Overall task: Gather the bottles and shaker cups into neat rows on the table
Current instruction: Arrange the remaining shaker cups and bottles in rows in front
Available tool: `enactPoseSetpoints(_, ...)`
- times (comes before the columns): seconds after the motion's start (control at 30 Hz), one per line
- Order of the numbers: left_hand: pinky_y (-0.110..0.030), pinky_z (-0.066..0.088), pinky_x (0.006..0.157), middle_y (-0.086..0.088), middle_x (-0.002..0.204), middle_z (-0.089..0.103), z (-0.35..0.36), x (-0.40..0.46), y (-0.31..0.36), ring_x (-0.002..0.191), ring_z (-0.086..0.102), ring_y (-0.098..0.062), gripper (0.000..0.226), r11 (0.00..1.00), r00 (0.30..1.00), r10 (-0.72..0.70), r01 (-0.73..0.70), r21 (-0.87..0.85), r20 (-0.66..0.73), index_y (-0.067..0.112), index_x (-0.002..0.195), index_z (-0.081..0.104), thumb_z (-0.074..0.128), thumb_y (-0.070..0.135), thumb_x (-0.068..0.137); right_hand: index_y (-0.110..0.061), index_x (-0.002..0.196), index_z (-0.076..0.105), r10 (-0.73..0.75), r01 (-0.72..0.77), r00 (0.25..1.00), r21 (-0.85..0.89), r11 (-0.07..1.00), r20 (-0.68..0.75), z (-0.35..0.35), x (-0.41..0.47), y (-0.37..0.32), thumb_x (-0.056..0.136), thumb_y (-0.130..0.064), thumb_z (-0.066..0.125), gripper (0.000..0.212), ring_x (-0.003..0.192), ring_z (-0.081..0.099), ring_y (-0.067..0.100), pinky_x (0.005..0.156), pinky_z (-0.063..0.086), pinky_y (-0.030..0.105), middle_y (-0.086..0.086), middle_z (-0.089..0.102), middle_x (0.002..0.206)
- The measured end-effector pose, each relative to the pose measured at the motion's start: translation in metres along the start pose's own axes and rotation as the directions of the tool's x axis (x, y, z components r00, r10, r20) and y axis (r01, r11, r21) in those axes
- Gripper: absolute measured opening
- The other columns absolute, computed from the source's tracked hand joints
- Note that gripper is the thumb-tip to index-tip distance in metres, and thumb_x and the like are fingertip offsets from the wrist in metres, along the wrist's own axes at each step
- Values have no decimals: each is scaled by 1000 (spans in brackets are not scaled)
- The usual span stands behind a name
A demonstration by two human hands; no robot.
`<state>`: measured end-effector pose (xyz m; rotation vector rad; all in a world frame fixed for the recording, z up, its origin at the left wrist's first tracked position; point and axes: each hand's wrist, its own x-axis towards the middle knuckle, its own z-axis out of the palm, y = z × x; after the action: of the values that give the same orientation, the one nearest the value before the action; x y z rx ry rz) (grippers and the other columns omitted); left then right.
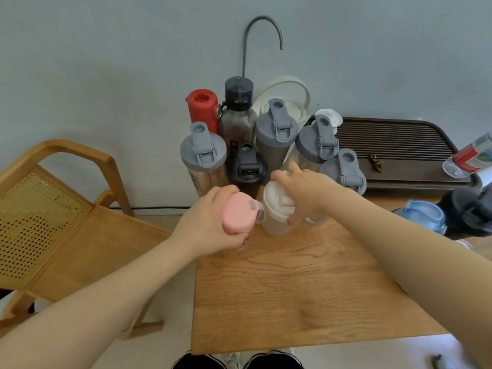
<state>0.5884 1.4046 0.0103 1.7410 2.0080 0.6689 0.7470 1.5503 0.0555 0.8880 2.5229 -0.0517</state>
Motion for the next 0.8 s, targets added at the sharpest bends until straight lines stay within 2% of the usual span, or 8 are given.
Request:
enactPoseSetpoints(0.2, -24, 43, 74, 8, 122, 44, -4, -12, -11, 106, 44, -9, 82, 999, 1000, -15, 14, 35, 22, 29, 129, 32, 75, 47, 62, -23, 135, 18, -25, 35, 997, -139, 990, 75, 16, -33, -20, 64, -36, 79, 94, 111, 48, 31, 80, 49, 37, 11, 32, 131)
enactPoseSetpoints(0.3, -24, 45, 75, 8, 124, 43, -2, -16, -12, 105, 44, -9, 82, 999, 999, -22, 21, 34, 44, 28, 129, 31, 75, 48, 63, -21, 135, 24, -18, 36, 993, -159, 987, 114, 8, -30, -20, 65, -49, 75, 91, 116, 45, 31, 90, 46, 41, 10, 34, 132)
enactPoseSetpoints(0.4, -23, 45, 75, 10, 127, 40, -1, -21, -11, 102, 40, -4, 83, 998, 994, -28, 22, 54, 103, 29, 131, 28, 74, 50, 64, -21, 134, 34, -15, 16, 1000, 37, 999, -5, -13, -9, -19, 73, -65, 59, 80, 120, 44, 30, 94, 43, 44, 7, 38, 133)
enactPoseSetpoints(0.47, -22, 43, 76, 9, 129, 39, -1, -23, -10, 104, 40, -4, 85, 998, 993, -36, 29, 64, 115, 29, 132, 27, 74, 51, 65, -19, 132, 37, 63, -5, 982, 307, 952, -178, -24, 13, -23, 83, -54, 53, 63, 112, 52, 30, 88, 47, 42, 8, 43, 129)
enactPoseSetpoints(0.5, -23, 44, 77, 9, 129, 39, -1, -22, -10, 106, 41, -6, 86, 997, 992, -46, 39, 65, 113, 28, 132, 26, 74, 51, 65, -18, 134, 36, 93, 3, 964, 362, 932, -247, -25, 26, -27, 87, -48, 52, 58, 111, 53, 31, 86, 48, 42, 9, 43, 130)
enactPoseSetpoints(0.67, -28, 47, 82, 8, 130, 37, 0, -22, -10, 112, 44, -11, 87, 996, 991, -66, 59, 64, 113, 27, 133, 25, 75, 49, 65, -25, 147, 13, 115, -29, 968, 356, 934, -222, -5, 71, -39, 90, -42, 51, 71, 131, 35, 40, 103, 39, 51, 10, 8, 157)
enactPoseSetpoints(0.73, -30, 49, 84, 9, 130, 36, 1, -22, -10, 113, 43, -11, 87, 996, 990, -74, 68, 56, 121, 29, 132, 24, 75, 49, 64, -27, 148, 8, 159, -53, 962, 419, 906, -222, -3, 77, -39, 91, -46, 49, 73, 136, 26, 39, 107, 35, 51, 11, 8, 157)
enactPoseSetpoints(0.8, -33, 51, 84, 10, 129, 37, 1, -21, -11, 111, 44, -11, 88, 995, 988, -88, 82, 51, 130, 31, 131, 24, 76, 51, 62, -29, 148, 9, 183, -67, 955, 432, 899, -234, -5, 78, -38, 89, -50, 50, 75, 134, 27, 39, 103, 37, 51, 13, 20, 153)
